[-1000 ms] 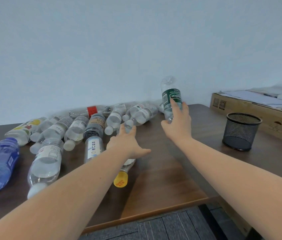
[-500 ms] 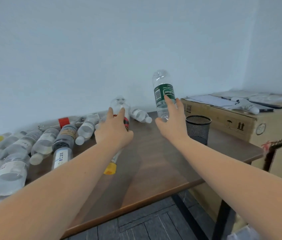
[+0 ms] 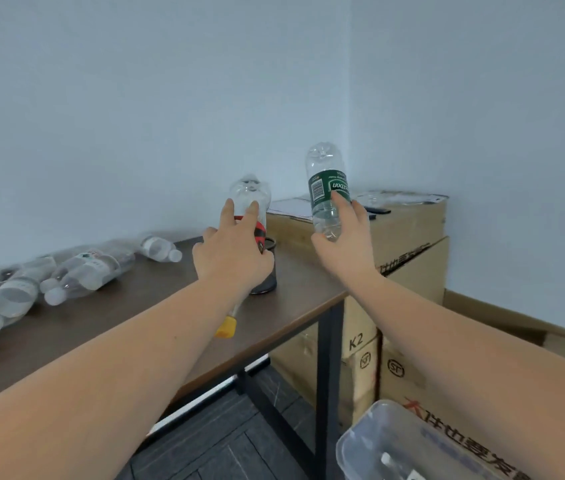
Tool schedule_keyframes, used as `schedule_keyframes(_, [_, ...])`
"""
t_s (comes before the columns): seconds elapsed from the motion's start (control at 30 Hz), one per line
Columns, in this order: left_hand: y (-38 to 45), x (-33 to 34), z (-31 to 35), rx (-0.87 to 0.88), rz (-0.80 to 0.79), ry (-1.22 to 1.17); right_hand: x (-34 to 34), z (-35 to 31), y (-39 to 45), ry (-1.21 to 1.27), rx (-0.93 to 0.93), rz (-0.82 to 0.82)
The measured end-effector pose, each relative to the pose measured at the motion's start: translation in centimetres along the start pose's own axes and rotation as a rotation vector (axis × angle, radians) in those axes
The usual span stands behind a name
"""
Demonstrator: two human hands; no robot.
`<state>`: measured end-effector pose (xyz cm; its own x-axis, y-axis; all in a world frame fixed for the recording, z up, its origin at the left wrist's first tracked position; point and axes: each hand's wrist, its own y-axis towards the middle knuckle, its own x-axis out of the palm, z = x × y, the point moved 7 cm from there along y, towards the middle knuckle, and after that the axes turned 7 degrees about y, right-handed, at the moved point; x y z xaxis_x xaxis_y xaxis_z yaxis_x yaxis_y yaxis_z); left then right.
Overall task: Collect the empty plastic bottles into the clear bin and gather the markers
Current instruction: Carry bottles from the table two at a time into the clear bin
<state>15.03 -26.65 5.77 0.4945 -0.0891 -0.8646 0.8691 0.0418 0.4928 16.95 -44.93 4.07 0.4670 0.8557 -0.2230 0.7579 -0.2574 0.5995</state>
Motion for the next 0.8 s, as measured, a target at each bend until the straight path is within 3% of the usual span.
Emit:
schedule_keyframes(0.4, [-4.3, 6.4, 17.5, 0.289, -0.104, -0.154, -15.6, 12.8, -5.0, -0.149, 0.245, 0.083])
schedule_keyframes(0.8, [-8.4, 18.7, 26.8, 0.386, -0.366, -0.132, -20.7, 27.7, -11.6, -0.293, 0.544, -0.086])
